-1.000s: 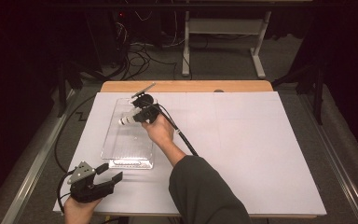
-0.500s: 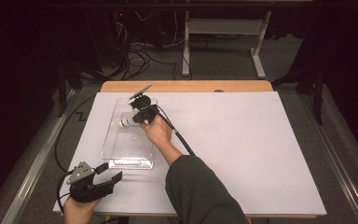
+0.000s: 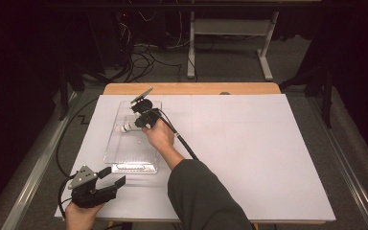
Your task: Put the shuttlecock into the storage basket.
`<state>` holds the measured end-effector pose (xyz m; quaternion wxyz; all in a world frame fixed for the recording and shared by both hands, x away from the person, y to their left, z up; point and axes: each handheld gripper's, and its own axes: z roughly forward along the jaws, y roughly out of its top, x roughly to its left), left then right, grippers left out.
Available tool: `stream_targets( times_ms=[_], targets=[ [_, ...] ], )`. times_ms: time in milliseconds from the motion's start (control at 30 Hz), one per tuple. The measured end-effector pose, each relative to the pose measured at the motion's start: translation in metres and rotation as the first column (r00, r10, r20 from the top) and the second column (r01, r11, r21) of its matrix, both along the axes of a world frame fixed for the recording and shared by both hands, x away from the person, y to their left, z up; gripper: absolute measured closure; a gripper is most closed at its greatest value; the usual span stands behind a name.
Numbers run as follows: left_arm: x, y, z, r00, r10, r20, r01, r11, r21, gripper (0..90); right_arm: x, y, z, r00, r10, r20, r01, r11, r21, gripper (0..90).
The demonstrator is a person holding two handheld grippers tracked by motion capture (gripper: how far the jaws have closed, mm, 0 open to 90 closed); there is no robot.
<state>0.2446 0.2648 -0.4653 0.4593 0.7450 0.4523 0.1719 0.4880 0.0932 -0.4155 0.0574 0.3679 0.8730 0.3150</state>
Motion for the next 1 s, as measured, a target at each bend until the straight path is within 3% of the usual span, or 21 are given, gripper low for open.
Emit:
stream_targets(
  times_ms=[533,1000],
  targets=[
    [0.0012,0.0000,-0.0005,1.0000,-0.003,-0.004,0.003,1.0000,0.000,32.2,0.0024,-0.0025,0.0004,0.9979,0.013,-0.063,-0.014,1.000,-0.016,81.3],
    [0.0012,0.0003,-0.0004,1.0000,0.000,-0.002,0.000,1.0000,-0.002,32.2,0.0013,-0.0051,0.0061,0.9983,0.020,-0.056,-0.023,0.998,-0.052,73.2]
  ],
)
